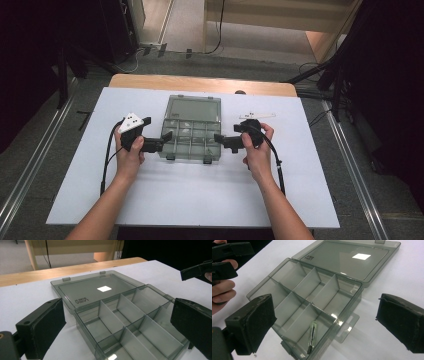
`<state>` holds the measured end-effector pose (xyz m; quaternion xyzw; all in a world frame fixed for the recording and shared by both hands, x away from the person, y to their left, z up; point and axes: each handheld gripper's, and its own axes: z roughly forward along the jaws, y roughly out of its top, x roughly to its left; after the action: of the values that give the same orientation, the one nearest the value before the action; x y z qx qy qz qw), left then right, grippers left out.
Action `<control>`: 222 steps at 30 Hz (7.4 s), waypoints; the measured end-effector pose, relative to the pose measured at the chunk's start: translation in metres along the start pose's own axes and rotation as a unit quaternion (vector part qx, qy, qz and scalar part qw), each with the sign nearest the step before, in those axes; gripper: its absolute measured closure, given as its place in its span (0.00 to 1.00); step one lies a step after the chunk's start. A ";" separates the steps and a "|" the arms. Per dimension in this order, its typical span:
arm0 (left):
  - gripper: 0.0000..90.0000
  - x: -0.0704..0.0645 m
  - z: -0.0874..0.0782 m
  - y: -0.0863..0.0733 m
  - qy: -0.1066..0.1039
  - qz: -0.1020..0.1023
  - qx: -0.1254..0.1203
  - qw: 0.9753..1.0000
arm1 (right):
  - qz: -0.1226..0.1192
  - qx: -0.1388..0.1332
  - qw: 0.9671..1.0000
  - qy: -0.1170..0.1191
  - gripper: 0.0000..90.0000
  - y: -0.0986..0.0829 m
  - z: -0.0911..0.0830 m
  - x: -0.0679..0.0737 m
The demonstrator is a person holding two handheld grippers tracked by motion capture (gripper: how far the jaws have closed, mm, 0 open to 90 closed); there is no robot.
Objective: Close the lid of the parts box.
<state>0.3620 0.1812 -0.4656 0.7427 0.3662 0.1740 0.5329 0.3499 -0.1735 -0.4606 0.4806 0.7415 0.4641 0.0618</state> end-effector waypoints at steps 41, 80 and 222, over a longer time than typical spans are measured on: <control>0.00 0.049 0.075 0.026 -0.012 -0.048 0.076 0.996 | 0.052 0.006 0.998 -0.029 0.08 0.035 0.045 -0.032; 0.14 0.064 0.112 0.017 0.004 -0.148 0.138 0.979 | 0.107 0.048 0.993 -0.029 0.20 0.037 0.101 -0.054; 1.00 0.083 0.069 0.071 -0.047 -0.150 0.028 0.987 | -0.041 -0.131 0.988 -0.065 0.76 0.039 0.036 -0.033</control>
<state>0.4877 0.1846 -0.4367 0.7010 0.4528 0.0462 0.5490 0.4127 -0.1722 -0.4633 0.4668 0.6880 0.5218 0.1911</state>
